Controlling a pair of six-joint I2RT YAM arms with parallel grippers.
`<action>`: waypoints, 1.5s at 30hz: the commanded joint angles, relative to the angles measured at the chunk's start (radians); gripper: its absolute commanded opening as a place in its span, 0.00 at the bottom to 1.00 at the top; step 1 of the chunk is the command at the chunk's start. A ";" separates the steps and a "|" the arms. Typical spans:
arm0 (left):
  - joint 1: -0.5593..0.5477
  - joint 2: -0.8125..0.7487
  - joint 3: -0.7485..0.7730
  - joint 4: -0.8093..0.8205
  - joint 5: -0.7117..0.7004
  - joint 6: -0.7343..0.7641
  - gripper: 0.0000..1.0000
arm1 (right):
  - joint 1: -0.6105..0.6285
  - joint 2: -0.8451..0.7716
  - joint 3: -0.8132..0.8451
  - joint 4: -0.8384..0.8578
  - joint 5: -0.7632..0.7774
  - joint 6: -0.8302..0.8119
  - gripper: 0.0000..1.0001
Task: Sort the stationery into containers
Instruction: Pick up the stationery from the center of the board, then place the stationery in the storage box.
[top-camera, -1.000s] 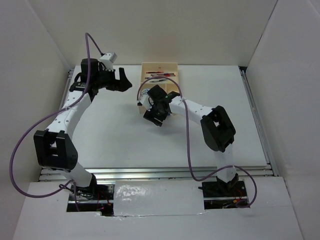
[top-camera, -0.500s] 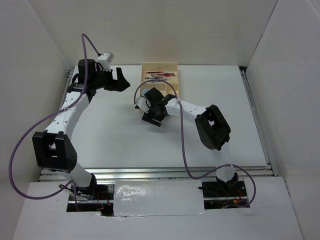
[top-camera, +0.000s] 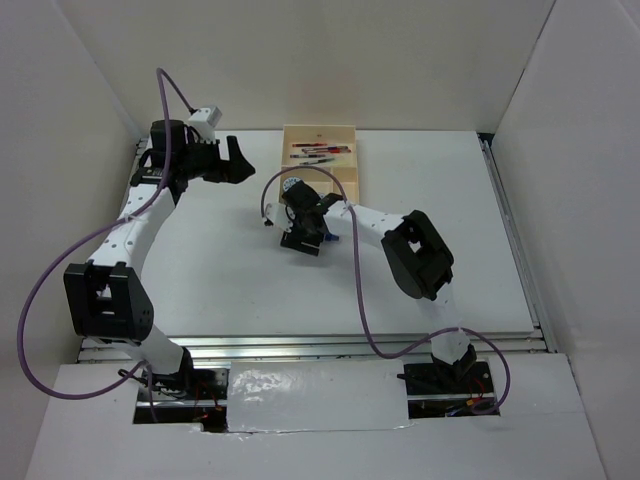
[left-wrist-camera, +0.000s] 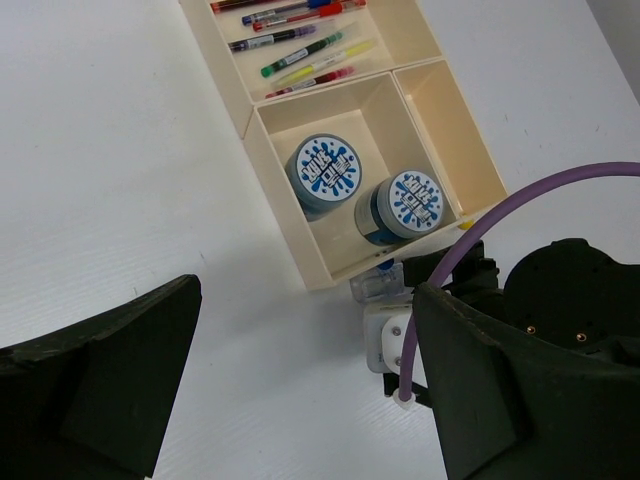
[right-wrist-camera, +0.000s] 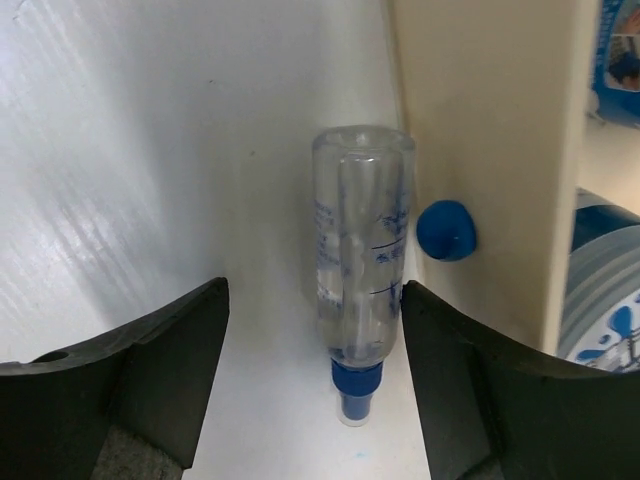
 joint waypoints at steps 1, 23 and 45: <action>0.014 -0.042 0.003 0.033 0.033 -0.005 0.99 | 0.008 0.007 0.040 -0.050 -0.068 -0.016 0.74; 0.034 -0.106 -0.030 0.013 0.053 -0.014 0.99 | 0.080 -0.252 -0.098 -0.139 -0.187 0.138 0.00; 0.034 -0.209 -0.174 0.046 -0.125 -0.094 0.99 | -0.365 -0.197 0.175 0.016 -0.086 0.959 0.00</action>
